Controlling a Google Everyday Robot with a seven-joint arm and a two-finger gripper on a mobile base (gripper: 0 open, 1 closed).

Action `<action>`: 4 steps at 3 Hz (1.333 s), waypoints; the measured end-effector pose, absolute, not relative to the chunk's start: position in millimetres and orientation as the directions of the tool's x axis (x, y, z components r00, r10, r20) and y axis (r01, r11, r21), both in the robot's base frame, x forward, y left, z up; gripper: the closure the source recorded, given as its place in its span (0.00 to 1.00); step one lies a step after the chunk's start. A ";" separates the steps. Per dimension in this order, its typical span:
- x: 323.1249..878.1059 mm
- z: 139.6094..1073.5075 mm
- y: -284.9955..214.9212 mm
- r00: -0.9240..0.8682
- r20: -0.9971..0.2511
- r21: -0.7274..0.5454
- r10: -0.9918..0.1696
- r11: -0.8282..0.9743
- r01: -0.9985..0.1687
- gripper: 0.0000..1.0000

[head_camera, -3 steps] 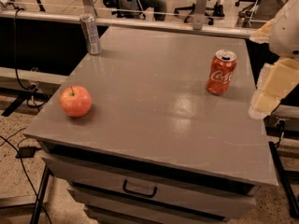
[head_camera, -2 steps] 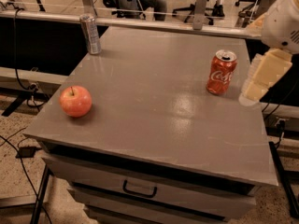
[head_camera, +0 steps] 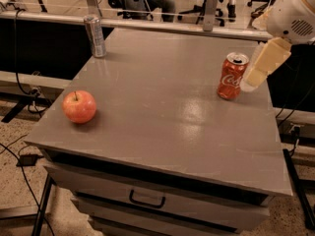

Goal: Move coke can near apple

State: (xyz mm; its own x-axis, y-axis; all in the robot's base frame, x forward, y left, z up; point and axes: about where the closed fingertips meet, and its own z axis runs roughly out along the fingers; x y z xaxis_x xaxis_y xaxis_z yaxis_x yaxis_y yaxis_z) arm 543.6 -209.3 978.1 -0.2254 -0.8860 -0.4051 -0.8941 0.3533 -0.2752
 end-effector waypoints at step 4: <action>610.7 913.5 -229.6 -0.424 -0.478 -0.118 -0.769 0.535 -0.837 0.25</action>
Offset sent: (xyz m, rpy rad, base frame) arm 0.0678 -0.0319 -0.0540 0.0731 0.1191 -0.2045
